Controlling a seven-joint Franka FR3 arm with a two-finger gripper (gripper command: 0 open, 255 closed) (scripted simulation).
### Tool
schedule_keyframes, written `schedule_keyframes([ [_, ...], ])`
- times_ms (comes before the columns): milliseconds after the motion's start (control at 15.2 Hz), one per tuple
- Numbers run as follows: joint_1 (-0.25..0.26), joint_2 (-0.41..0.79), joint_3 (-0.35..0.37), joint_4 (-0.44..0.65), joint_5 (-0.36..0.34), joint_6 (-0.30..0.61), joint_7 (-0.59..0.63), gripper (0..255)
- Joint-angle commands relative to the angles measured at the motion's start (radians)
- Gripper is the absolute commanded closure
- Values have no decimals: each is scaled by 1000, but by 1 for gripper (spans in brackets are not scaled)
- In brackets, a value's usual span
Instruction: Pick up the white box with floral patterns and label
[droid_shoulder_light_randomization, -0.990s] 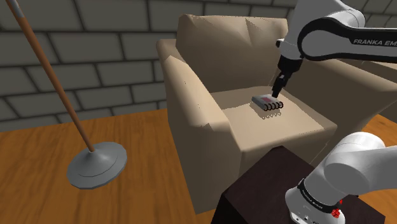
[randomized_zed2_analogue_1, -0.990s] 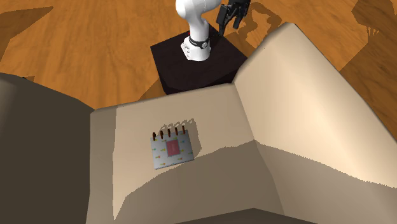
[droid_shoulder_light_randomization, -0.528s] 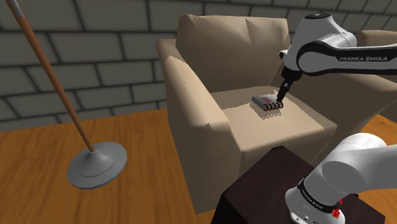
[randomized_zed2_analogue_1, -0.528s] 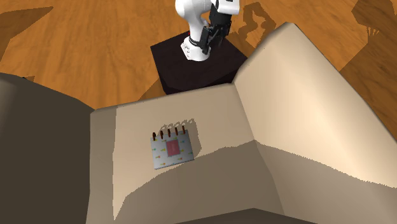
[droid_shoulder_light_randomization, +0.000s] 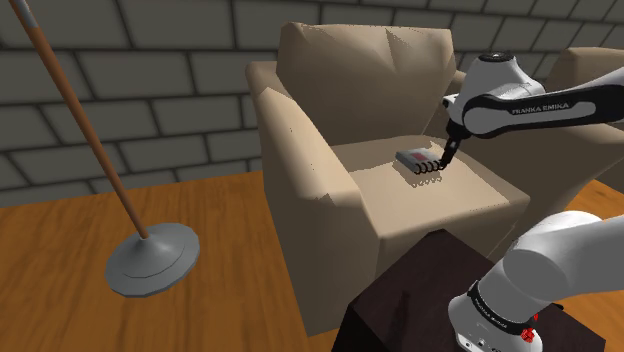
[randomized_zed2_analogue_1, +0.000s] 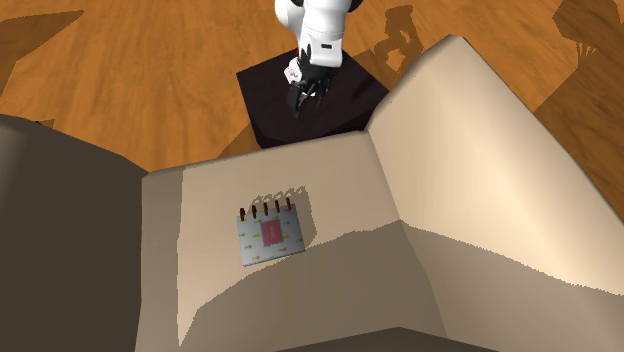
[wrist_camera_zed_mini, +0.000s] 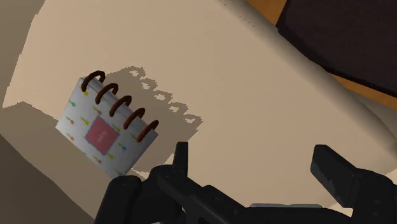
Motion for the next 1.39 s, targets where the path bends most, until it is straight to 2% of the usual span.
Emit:
schedule_keyframes([
  [0, -9, 64, -45, 10, -29, 78, -35, 0],
  [396, -15, 280, -186, 69, -63, 305, -157, 0],
  [660, 8, 450, -280, 135, 2, 453, -282, 0],
  [792, 24, 543, -321, 173, 84, 524, -376, 0],
  [990, 19, 689, -336, 239, 294, 614, -579, 0],
  [1188, -80, 823, -247, 324, 518, 668, -792, 0],
  [1320, -178, 898, -159, 391, 609, 689, -891, 0],
])
